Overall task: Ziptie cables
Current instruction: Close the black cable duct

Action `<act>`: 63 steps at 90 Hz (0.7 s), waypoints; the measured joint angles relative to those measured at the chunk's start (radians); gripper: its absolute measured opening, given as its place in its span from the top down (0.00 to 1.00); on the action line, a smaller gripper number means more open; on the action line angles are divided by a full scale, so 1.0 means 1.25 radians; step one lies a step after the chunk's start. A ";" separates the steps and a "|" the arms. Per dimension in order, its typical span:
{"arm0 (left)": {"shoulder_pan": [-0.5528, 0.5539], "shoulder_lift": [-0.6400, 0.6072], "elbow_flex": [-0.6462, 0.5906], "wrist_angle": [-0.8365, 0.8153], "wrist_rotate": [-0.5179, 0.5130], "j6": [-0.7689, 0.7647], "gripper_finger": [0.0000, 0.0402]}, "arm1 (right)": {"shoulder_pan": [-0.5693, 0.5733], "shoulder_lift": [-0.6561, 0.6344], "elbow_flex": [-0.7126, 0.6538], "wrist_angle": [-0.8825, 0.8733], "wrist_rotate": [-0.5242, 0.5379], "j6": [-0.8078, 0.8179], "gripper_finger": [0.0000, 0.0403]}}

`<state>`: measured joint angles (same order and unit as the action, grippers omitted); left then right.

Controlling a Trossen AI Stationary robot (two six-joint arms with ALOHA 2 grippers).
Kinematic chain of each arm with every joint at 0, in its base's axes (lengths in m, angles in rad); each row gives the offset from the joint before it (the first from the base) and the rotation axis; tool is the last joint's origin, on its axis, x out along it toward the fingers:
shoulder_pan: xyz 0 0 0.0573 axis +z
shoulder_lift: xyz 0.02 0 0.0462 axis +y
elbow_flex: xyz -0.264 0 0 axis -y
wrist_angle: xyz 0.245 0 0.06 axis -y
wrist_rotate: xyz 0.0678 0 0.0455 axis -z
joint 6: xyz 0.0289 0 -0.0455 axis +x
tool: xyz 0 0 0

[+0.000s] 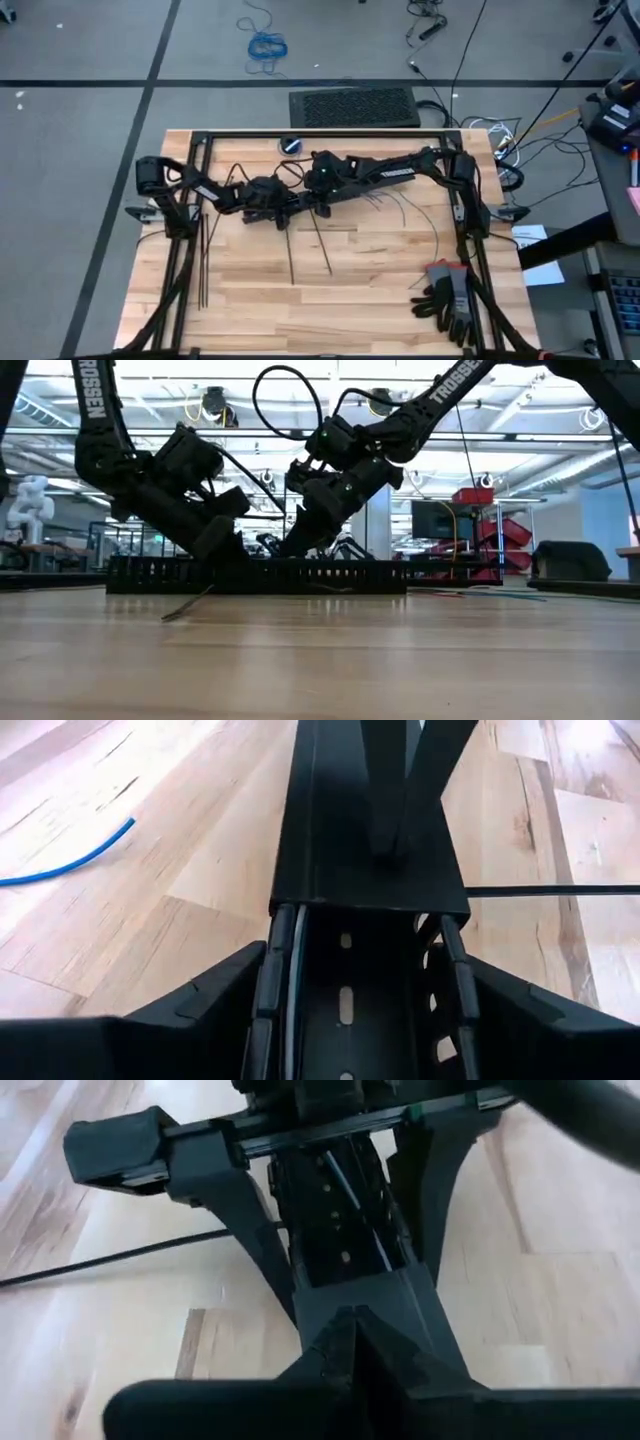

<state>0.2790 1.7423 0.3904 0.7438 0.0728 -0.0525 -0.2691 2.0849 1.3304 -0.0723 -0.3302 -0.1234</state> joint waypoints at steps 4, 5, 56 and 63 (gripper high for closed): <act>0.000 -0.009 0.001 -0.018 0.000 -0.006 0.33 | 0.000 -0.006 0.000 -0.010 0.000 0.000 1.00; 0.000 -0.011 0.001 -0.021 0.000 -0.009 0.33 | 0.000 -0.007 0.000 -0.012 0.000 0.000 1.00; -0.001 -0.034 0.002 -0.077 0.004 -0.009 0.36 | 0.028 -0.015 -0.003 0.016 -0.007 -0.010 1.00; -0.001 -0.033 0.008 -0.083 0.004 -0.009 0.36 | 0.028 -0.013 -0.004 0.040 -0.010 -0.009 1.00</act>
<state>0.2775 1.7004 0.3998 0.6399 0.0776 -0.0640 -0.2336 2.0682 1.3252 -0.0227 -0.3426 -0.1352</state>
